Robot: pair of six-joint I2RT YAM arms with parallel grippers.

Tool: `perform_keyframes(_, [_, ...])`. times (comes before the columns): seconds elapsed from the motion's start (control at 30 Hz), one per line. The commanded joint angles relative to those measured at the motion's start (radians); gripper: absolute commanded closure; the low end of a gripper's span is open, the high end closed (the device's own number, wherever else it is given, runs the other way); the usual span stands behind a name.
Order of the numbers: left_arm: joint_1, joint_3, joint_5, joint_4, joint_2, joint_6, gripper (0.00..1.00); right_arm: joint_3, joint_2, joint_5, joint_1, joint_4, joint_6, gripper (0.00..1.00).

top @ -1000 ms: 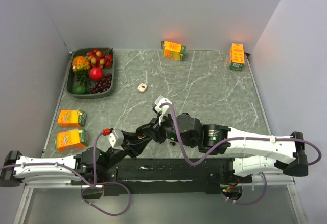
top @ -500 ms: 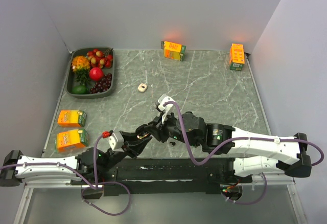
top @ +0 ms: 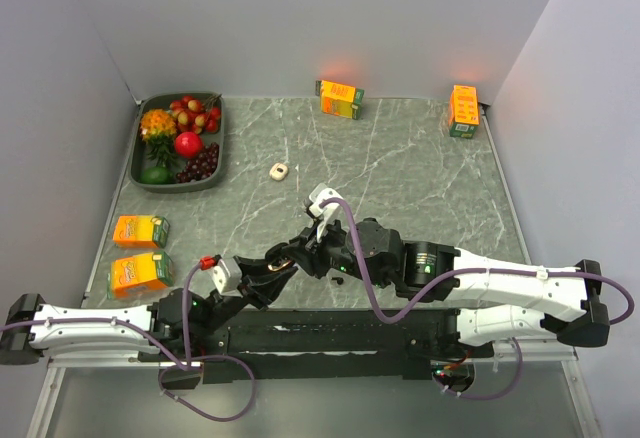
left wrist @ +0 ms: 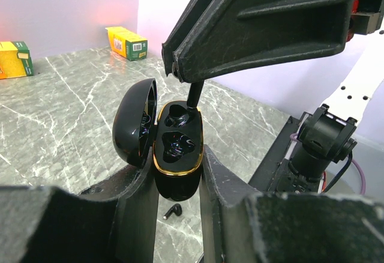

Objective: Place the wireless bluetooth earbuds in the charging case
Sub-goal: Place the earbud in the charging case.

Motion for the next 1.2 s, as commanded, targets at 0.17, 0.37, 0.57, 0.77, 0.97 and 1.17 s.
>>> perform_keyframes(0.17, [-0.005,0.010,0.014,0.088,-0.004,0.000,0.99,0.050,-0.008,0.007,-0.005,0.040,-0.007,1.00])
perform_keyframes(0.37, [-0.005,0.007,0.000,0.090,0.019,0.001,0.99,0.065,-0.012,-0.003,-0.005,0.052,-0.005,1.00])
perform_keyframes(0.57, [-0.005,0.008,-0.043,0.100,0.068,0.044,0.99,0.074,-0.046,-0.020,-0.005,0.040,0.021,1.00])
perform_keyframes(0.77, [-0.005,-0.030,-0.052,0.211,0.086,0.130,0.99,0.053,-0.080,-0.006,-0.007,0.006,0.019,1.00])
perform_keyframes(0.97, [-0.005,-0.021,-0.022,0.223,0.096,0.150,0.99,-0.013,-0.081,-0.011,-0.004,0.024,0.024,1.00])
perform_keyframes(1.17, [-0.005,-0.026,0.014,0.225,0.100,0.179,0.99,-0.011,-0.052,-0.026,-0.007,0.060,0.011,1.00])
